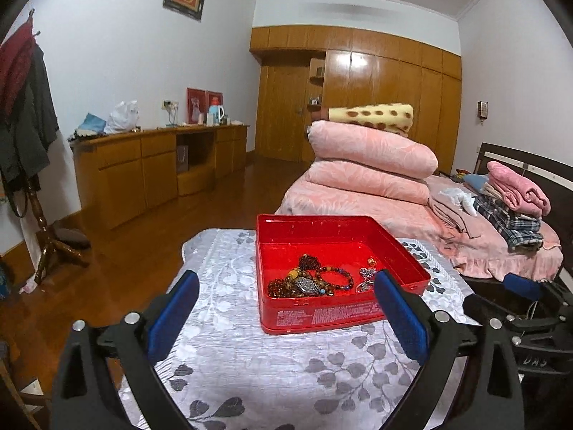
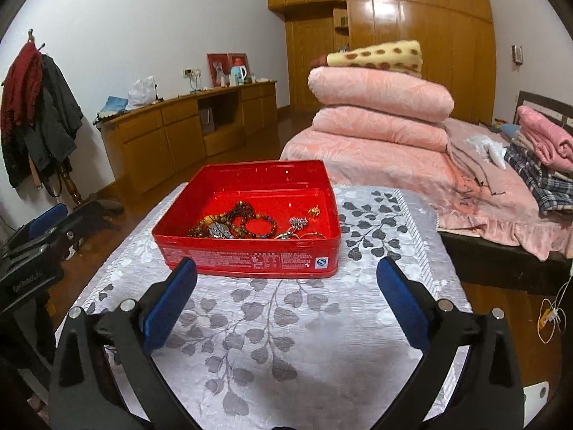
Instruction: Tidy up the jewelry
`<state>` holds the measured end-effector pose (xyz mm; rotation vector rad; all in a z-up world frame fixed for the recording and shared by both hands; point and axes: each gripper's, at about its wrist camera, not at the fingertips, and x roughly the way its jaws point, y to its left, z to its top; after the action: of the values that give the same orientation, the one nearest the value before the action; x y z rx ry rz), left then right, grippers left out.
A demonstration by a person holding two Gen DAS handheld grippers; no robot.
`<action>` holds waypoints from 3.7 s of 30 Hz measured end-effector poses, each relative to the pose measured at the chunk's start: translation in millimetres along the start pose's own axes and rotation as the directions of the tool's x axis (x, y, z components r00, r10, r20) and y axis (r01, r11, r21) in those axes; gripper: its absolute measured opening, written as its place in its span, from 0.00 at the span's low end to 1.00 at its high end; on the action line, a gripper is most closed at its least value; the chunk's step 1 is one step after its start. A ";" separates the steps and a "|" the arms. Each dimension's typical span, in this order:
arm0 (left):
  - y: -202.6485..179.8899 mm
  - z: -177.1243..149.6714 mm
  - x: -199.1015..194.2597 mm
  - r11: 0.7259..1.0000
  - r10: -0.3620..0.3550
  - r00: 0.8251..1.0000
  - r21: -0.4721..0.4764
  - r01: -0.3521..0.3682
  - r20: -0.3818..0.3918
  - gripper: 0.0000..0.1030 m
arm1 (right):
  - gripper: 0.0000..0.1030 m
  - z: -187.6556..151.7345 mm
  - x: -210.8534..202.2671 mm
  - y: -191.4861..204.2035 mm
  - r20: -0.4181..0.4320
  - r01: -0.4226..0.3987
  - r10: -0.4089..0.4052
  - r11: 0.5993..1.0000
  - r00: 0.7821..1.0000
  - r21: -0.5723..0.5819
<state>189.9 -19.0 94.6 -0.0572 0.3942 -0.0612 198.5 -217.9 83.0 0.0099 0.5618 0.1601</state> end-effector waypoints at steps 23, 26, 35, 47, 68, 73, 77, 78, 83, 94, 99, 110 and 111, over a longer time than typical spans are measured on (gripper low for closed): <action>-9.8 4.9 -98.4 0.997 0.000 0.973 0.081 -0.019 0.231 0.93 | 0.95 6.7 -101.2 28.9 0.251 -0.035 0.054 0.996 0.966 -0.079; -10.8 4.2 -105.8 0.995 0.003 0.970 0.098 -0.027 0.243 0.93 | 0.95 6.4 -109.3 31.7 0.269 -0.038 0.060 0.996 0.961 -0.084; -10.0 5.9 -123.9 0.994 -0.014 0.963 0.104 -0.014 0.270 0.93 | 0.95 6.8 -125.4 34.0 0.305 -0.042 0.067 0.995 0.950 -0.088; -10.5 7.4 -135.2 0.995 -0.038 0.957 0.101 0.009 0.286 0.93 | 0.95 6.3 -132.1 37.1 0.321 -0.034 0.062 0.995 0.945 -0.094; -12.1 8.1 -139.3 0.995 -0.036 0.956 0.101 0.007 0.290 0.93 | 0.95 5.2 -139.8 35.7 0.339 -0.036 0.066 0.995 0.939 -0.093; -11.8 8.2 -139.8 0.995 -0.036 0.957 0.101 0.007 0.289 0.93 | 0.95 5.2 -140.2 35.6 0.340 -0.037 0.066 0.995 0.938 -0.094; -11.6 8.1 -139.6 0.995 -0.036 0.957 0.101 0.007 0.288 0.93 | 0.95 5.7 -140.3 36.2 0.340 -0.036 0.067 0.995 0.938 -0.094; -11.6 8.4 -140.1 0.995 -0.036 0.957 0.100 0.007 0.287 0.93 | 0.95 5.5 -140.3 36.3 0.340 -0.036 0.066 0.995 0.938 -0.094; -11.6 8.2 -139.6 0.995 -0.036 0.957 0.100 0.007 0.288 0.93 | 0.95 5.6 -140.5 36.3 0.340 -0.036 0.067 0.995 0.938 -0.094; -12.9 7.3 -139.6 0.995 -0.029 0.958 0.102 0.000 0.285 0.93 | 0.95 4.9 -140.3 36.4 0.340 -0.035 0.066 0.995 0.938 -0.095; -12.6 7.4 -139.0 0.995 -0.030 0.958 0.104 0.001 0.284 0.93 | 0.95 4.7 -140.1 36.4 0.341 -0.036 0.066 0.995 0.938 -0.095; -11.4 6.0 -135.9 0.995 -0.022 0.960 0.103 -0.007 0.279 0.93 | 0.95 4.6 -140.4 36.4 0.341 -0.037 0.067 0.995 0.938 -0.094; -11.4 6.1 -135.9 0.995 -0.022 0.960 0.102 -0.007 0.278 0.93 | 0.95 4.6 -140.2 36.5 0.340 -0.036 0.066 0.995 0.938 -0.094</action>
<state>66.5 -20.4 152.9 0.0341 0.1076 -0.0797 78.6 -203.3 163.0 -0.0310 0.2053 0.2279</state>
